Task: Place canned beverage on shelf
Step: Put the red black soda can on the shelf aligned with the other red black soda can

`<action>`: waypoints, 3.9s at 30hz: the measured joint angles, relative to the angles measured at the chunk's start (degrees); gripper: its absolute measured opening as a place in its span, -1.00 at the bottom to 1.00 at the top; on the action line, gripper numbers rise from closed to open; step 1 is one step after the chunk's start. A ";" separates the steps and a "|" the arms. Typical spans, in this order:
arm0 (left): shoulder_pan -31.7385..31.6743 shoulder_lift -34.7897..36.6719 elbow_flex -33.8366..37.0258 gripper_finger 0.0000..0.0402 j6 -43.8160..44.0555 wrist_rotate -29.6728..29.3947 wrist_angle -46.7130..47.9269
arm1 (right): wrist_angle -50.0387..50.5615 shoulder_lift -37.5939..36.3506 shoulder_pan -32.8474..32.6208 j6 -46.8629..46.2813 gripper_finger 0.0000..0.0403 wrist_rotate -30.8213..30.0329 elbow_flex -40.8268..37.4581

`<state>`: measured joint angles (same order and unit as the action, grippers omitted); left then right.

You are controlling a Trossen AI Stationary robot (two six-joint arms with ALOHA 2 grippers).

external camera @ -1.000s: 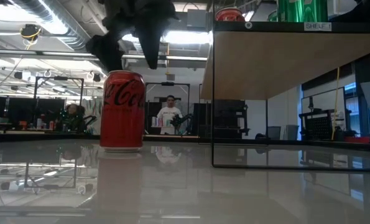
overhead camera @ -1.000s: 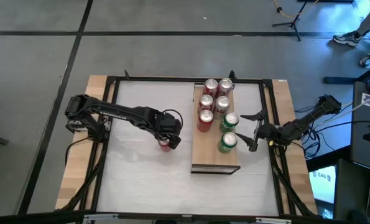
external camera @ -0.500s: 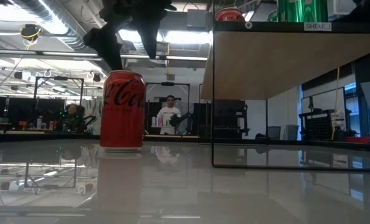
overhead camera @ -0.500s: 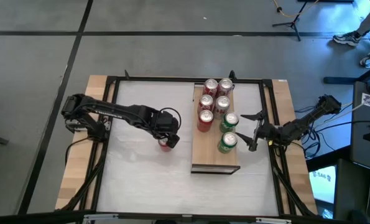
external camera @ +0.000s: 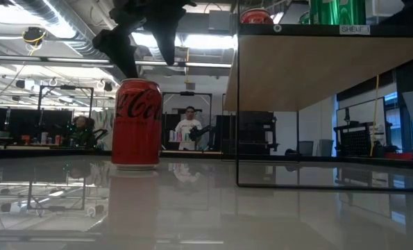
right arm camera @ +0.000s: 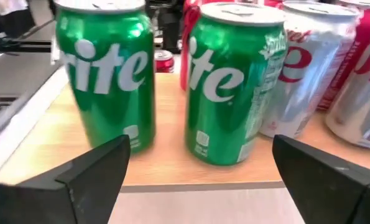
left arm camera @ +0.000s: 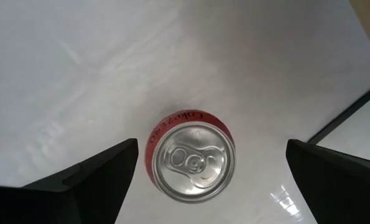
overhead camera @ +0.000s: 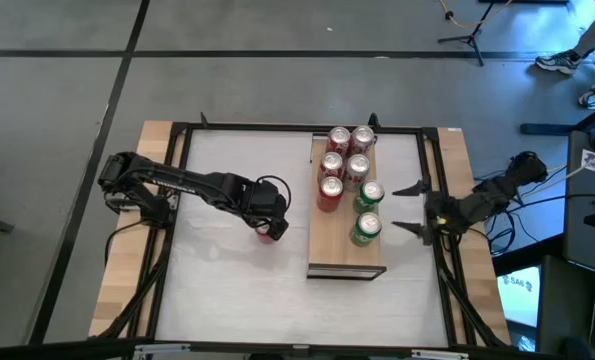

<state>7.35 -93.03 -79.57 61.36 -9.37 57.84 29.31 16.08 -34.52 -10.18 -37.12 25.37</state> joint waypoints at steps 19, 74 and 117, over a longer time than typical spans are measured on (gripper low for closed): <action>-0.04 -0.02 0.00 0.97 -0.52 -0.63 -0.07 | -6.60 -16.02 0.04 4.96 0.92 13.95 -5.73; -2.97 2.78 0.00 0.97 -9.62 -3.67 -3.65 | -33.82 -15.58 0.24 17.93 0.92 5.68 -24.88; -2.06 5.02 0.02 0.97 -32.30 3.46 -2.38 | -32.73 -15.08 16.20 14.98 0.92 20.12 -24.92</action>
<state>5.29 -88.01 -79.55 29.06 -5.92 55.46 -3.42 0.99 -18.33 4.80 -16.99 0.45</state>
